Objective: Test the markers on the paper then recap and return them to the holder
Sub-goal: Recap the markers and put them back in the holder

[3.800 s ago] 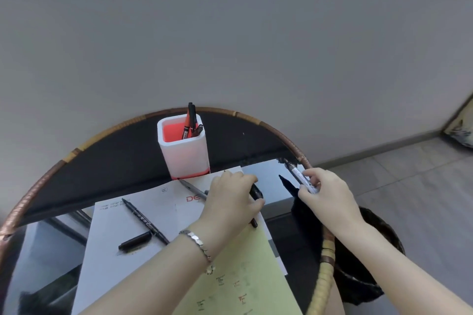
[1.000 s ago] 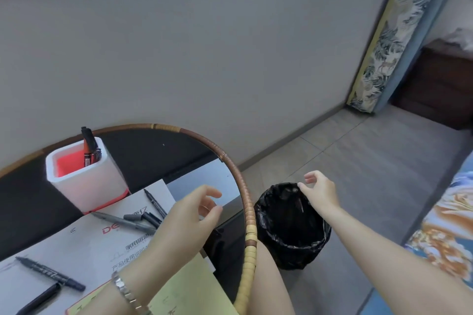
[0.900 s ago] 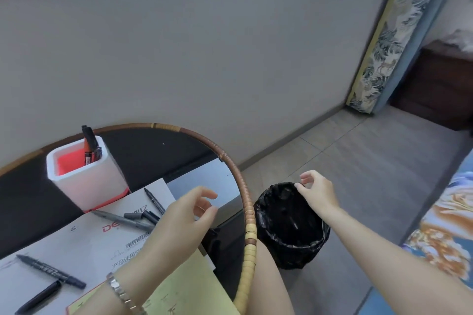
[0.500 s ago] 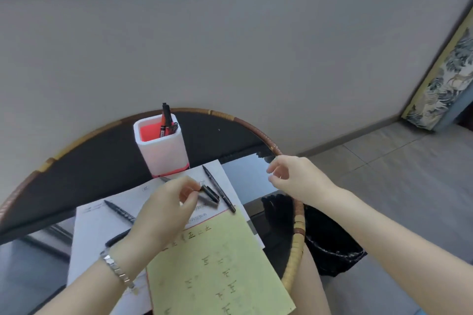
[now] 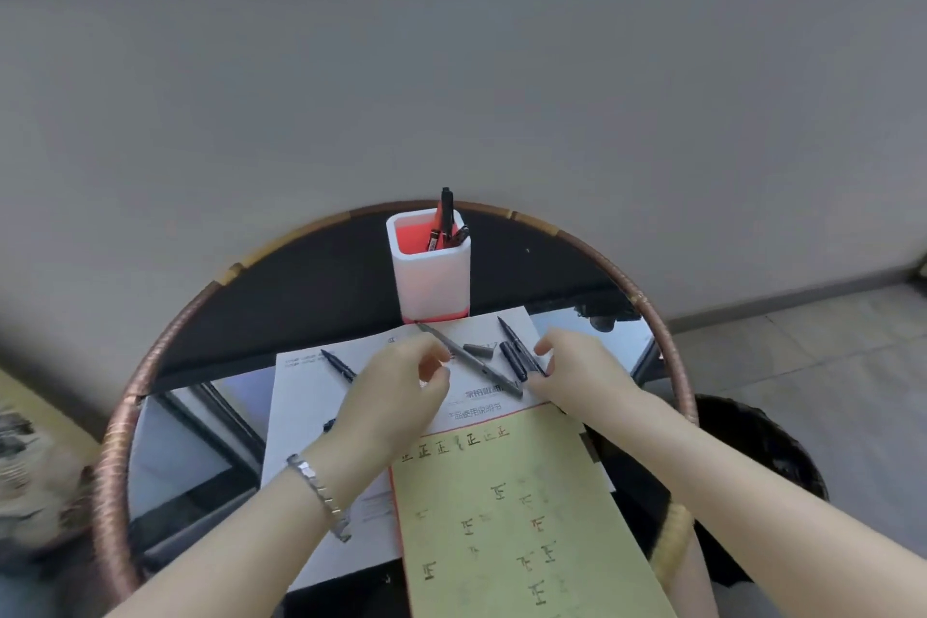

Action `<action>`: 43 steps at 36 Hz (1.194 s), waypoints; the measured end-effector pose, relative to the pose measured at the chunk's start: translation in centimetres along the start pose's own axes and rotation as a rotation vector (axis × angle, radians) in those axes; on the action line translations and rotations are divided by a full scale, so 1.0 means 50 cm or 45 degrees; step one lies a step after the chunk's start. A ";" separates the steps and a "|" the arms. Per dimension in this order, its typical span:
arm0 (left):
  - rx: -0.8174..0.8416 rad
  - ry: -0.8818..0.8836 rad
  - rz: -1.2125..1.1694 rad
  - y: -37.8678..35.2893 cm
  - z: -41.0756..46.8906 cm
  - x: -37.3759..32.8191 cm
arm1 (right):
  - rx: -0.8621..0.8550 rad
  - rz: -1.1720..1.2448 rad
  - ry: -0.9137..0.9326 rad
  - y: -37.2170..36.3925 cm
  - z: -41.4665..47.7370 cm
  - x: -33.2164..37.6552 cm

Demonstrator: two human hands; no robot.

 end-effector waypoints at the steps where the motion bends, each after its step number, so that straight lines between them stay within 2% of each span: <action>1: -0.007 -0.027 0.009 -0.005 0.007 -0.010 | -0.002 0.044 -0.006 0.004 -0.003 -0.004; 6: 0.050 -0.141 0.190 -0.054 0.053 -0.072 | -0.130 0.188 0.019 0.050 -0.026 -0.028; 12: 0.193 -0.217 0.759 -0.124 0.089 -0.124 | -0.186 0.174 0.001 0.091 -0.055 -0.068; 14: 0.191 -0.205 0.796 -0.129 0.097 -0.130 | -0.221 0.233 -0.018 0.099 -0.064 -0.083; 17: 0.203 -0.171 0.678 -0.131 0.103 -0.131 | -0.217 0.284 -0.040 0.104 -0.074 -0.098; 21: 0.188 -0.164 0.307 -0.131 0.097 -0.132 | -0.218 0.341 -0.016 0.108 -0.076 -0.102; 24: 0.087 -0.152 0.055 -0.119 0.088 -0.134 | -0.225 0.337 -0.008 0.109 -0.077 -0.105; 28: -0.085 -0.031 -0.325 -0.079 0.073 -0.123 | -0.298 0.256 0.052 0.123 -0.084 -0.097; 32: -0.112 0.074 -0.606 -0.044 0.048 -0.096 | -0.296 0.237 0.133 0.129 -0.096 -0.087; 39: -0.060 0.049 -0.568 0.012 -0.021 -0.068 | -0.264 0.381 0.281 0.142 -0.128 -0.030; 43: -0.127 0.041 -0.527 0.046 -0.050 -0.059 | -0.278 0.436 0.397 0.148 -0.145 0.015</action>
Point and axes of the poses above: each hand's wrist, its own z-axis towards the middle knuckle, its own y-axis out of the back of the hand, x = y × z, the point moved 10 cm from there along z, towards the middle knuckle, and after that the axes turned 1 degree about -z, right-handed, at the moved point
